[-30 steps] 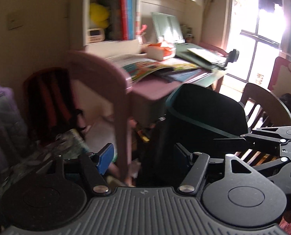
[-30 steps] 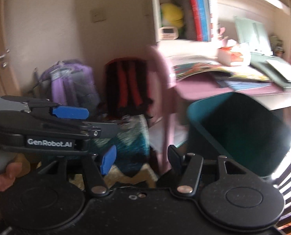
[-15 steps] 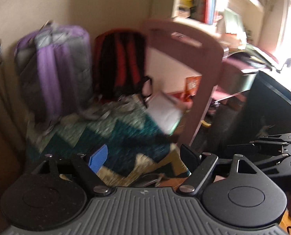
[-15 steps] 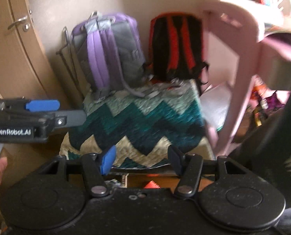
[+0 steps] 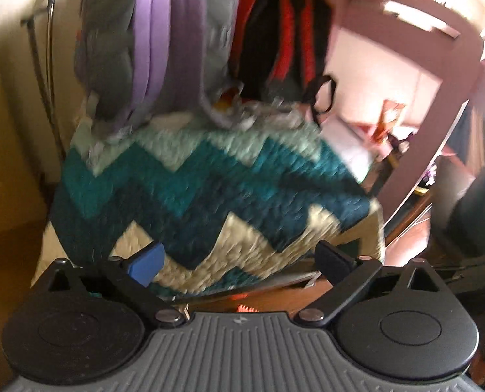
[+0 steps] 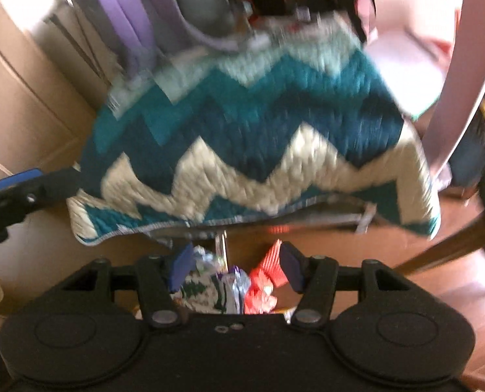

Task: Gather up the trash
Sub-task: 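Swing both tools back down toward the trash pile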

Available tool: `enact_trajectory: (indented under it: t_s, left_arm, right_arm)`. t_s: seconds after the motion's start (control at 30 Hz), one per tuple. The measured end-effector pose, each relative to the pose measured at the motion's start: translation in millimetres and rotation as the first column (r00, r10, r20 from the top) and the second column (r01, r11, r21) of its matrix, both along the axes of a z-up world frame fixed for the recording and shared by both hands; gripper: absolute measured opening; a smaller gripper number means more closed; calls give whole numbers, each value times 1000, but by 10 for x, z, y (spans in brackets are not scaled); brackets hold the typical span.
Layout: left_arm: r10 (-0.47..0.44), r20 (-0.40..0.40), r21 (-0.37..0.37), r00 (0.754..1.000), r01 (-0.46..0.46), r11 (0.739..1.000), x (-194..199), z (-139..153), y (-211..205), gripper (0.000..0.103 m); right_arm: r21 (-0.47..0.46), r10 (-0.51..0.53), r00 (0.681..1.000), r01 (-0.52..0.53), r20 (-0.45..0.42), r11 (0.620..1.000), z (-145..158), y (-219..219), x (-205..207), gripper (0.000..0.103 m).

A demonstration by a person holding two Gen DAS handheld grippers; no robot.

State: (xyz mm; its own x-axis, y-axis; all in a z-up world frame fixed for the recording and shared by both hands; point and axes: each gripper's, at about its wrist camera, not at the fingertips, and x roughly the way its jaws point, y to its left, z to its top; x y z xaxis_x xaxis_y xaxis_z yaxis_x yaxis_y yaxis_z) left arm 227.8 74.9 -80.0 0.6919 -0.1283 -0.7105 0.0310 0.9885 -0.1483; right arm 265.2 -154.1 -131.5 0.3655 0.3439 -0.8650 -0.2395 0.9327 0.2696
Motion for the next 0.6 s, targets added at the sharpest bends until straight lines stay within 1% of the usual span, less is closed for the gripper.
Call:
enact_trajectory:
  t_s: [0.13, 0.3, 0.4, 0.47, 0.6]
  left_arm:
    - [24, -98, 2, 995, -24, 1000, 170, -599, 47, 99]
    - [43, -215, 20, 976, -40, 999, 255, -1344, 22, 99]
    - [28, -292, 24, 956, -22, 999, 286, -1772, -23, 99]
    - [29, -328, 29, 944, -21, 999, 287, -2033, -60, 99]
    - [46, -428, 58, 903, -23, 998, 354, -2484, -162, 99]
  right_arm:
    - [-28, -26, 995, 23, -100, 999, -612, 44, 179, 58]
    - [-54, -60, 975, 49, -212, 997, -1295, 57, 397, 58]
    - [-66, -72, 961, 56, -265, 996, -1663, 79, 503, 58]
    - [-72, -82, 951, 64, -299, 995, -1879, 101, 562, 58]
    - [-87, -101, 922, 74, -373, 993, -2334, 152, 668, 58]
